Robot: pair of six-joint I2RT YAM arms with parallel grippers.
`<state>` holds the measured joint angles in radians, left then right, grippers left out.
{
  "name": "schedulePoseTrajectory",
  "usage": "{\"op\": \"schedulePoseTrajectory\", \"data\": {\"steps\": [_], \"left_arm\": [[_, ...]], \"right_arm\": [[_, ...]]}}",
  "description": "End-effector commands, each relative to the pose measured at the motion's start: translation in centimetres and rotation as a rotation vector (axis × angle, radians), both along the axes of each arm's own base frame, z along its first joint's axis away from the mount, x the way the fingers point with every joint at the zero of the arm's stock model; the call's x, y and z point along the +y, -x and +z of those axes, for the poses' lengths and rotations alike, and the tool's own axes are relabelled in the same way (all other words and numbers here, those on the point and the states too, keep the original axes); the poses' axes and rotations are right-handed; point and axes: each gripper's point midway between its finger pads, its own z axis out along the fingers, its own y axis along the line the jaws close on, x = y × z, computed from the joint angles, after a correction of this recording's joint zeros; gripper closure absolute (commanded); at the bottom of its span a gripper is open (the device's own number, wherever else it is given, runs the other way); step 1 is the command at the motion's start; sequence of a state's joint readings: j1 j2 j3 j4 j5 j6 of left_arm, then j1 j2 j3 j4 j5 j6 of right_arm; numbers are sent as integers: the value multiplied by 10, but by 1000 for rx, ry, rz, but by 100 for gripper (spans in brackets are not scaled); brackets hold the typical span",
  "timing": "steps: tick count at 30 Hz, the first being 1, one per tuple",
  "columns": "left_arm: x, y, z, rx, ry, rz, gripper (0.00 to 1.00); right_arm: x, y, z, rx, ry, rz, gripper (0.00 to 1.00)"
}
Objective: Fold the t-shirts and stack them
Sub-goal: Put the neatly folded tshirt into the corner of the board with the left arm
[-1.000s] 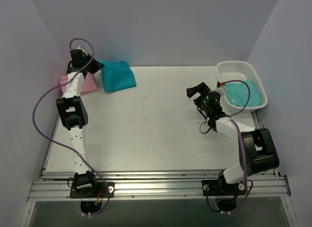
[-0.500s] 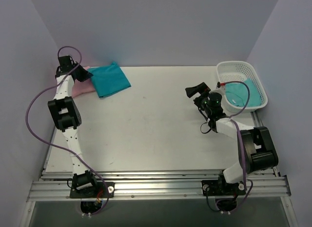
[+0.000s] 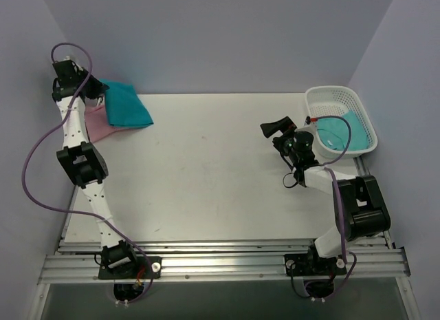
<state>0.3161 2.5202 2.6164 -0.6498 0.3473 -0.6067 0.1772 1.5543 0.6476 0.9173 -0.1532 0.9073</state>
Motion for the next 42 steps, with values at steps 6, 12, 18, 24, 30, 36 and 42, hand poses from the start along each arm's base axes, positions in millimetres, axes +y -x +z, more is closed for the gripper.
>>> {"op": "schedulePoseTrajectory", "data": {"steps": [6,12,18,24,30,36,42], "left_arm": [[54,28,35,-23,-57,92,98],[80,47,-14,116,-8,169,91],[111,94,-48,300,31,363,39],[146,153,-36,353,16,596,25],[162,200,21,156,-4,779,25],[122,188,75,-97,25,685,27],[39,120,84,-163,-7,422,32]], "right_arm": [[2,-3,15,-61,-30,21,0],[-1,-2,13,-57,-35,18,0],[-2,-2,8,-48,-46,19,0],[0,0,6,-51,-68,42,0],[5,2,5,-55,-94,64,0],[5,2,7,-65,-97,60,1],[9,3,5,-57,-91,61,1]]}}
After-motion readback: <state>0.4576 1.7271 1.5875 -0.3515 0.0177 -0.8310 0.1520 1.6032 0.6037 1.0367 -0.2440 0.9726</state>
